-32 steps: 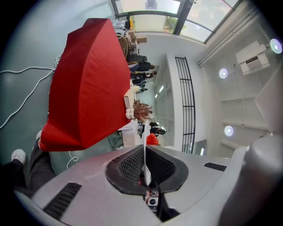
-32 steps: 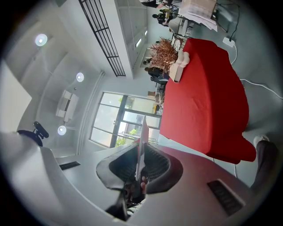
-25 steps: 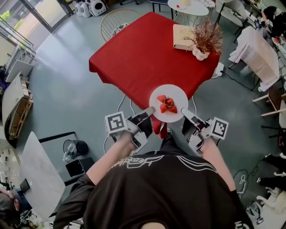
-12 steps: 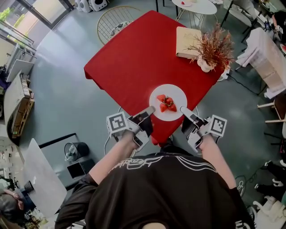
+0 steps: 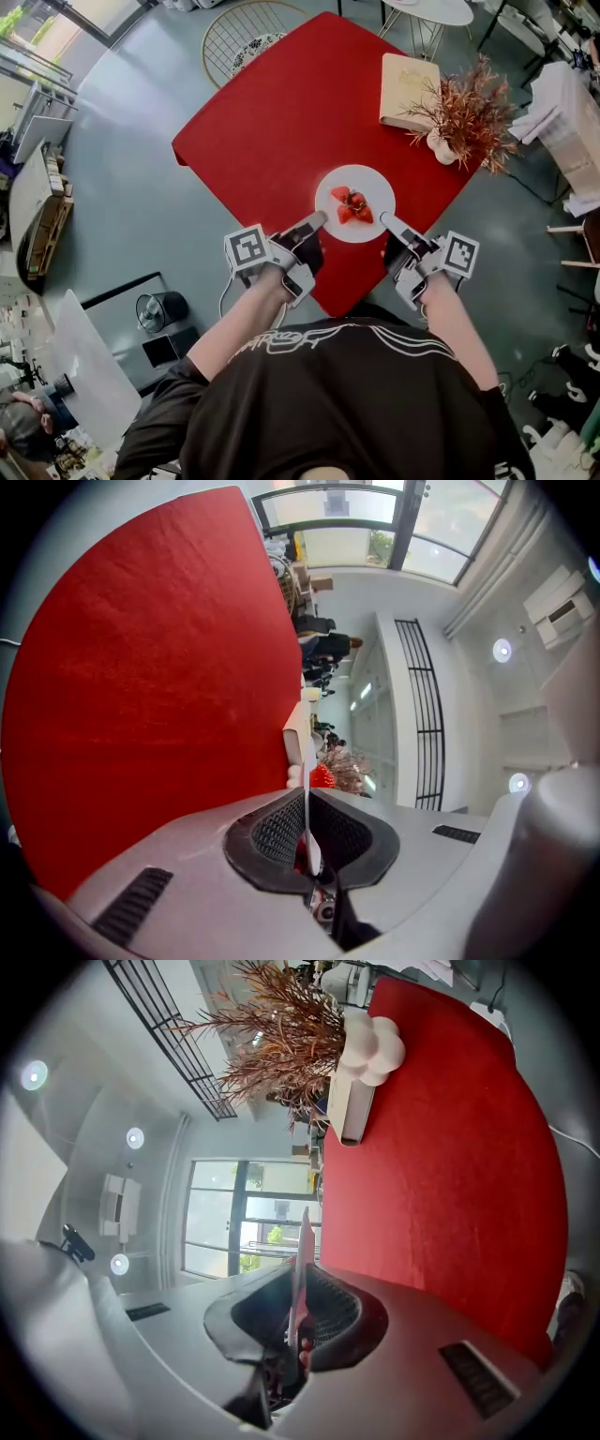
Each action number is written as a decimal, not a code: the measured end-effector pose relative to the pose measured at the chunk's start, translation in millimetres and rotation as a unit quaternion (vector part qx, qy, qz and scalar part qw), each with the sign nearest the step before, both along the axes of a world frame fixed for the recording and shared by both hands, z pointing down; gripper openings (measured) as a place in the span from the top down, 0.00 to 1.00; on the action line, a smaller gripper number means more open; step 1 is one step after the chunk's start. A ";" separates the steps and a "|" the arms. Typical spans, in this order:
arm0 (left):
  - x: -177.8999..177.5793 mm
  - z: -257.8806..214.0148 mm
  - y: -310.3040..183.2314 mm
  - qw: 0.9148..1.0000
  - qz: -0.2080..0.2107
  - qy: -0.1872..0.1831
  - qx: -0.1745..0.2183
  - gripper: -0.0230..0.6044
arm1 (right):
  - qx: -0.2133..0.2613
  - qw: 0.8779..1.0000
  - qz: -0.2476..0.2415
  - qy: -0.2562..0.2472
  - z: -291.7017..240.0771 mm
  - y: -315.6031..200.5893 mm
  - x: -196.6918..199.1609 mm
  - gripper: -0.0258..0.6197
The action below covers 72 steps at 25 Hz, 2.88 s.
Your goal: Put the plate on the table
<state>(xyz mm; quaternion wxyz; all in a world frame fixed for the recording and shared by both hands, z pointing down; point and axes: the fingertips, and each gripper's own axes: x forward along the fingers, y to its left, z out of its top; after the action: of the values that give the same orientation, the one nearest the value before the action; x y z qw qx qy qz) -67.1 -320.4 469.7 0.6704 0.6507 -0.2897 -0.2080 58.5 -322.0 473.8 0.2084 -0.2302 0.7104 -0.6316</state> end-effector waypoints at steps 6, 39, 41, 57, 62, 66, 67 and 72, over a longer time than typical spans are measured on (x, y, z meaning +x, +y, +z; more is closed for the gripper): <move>-2.3 29.1 -27.0 1.000 -0.006 -0.012 -0.012 0.94 | -0.019 1.000 -0.006 0.021 32.2 -29.1 -0.9 0.91; -1.6 89.0 -45.3 0.998 -0.004 -0.036 -0.054 0.74 | -0.083 0.993 0.023 0.078 91.4 -58.2 -6.0 0.80; -1.4 88.4 -45.7 0.998 -0.002 -0.032 -0.054 0.72 | -0.078 0.994 0.025 0.078 89.2 -59.3 -6.6 0.78; 5.6 76.2 -42.6 0.990 0.080 -0.109 0.032 0.58 | 0.053 0.990 -0.084 0.097 52.1 -48.1 -35.9 0.62; 4.9 71.2 -42.0 0.984 0.111 -0.123 0.064 0.56 | 0.080 0.968 -0.140 0.193 67.1 -35.1 -31.2 0.61; 4.6 69.9 -38.4 0.977 0.143 -0.139 0.080 0.55 | 0.136 0.941 -0.190 0.246 64.8 -27.0 -35.4 0.61; 5.0 69.7 -37.3 0.974 0.153 -0.147 0.085 0.55 | 0.148 0.934 -0.202 0.256 64.4 -24.9 -36.4 0.61; 5.2 70.5 -29.3 0.953 0.203 -0.194 0.113 0.55 | 0.195 0.896 -0.271 0.293 67.6 -10.2 -39.6 0.60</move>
<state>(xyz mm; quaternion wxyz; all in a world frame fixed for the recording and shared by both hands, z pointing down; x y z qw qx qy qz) -61.8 -349.8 540.2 0.5512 0.7952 -0.2507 0.0319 18.9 -332.2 541.4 -0.1474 -0.1585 0.8830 -0.4165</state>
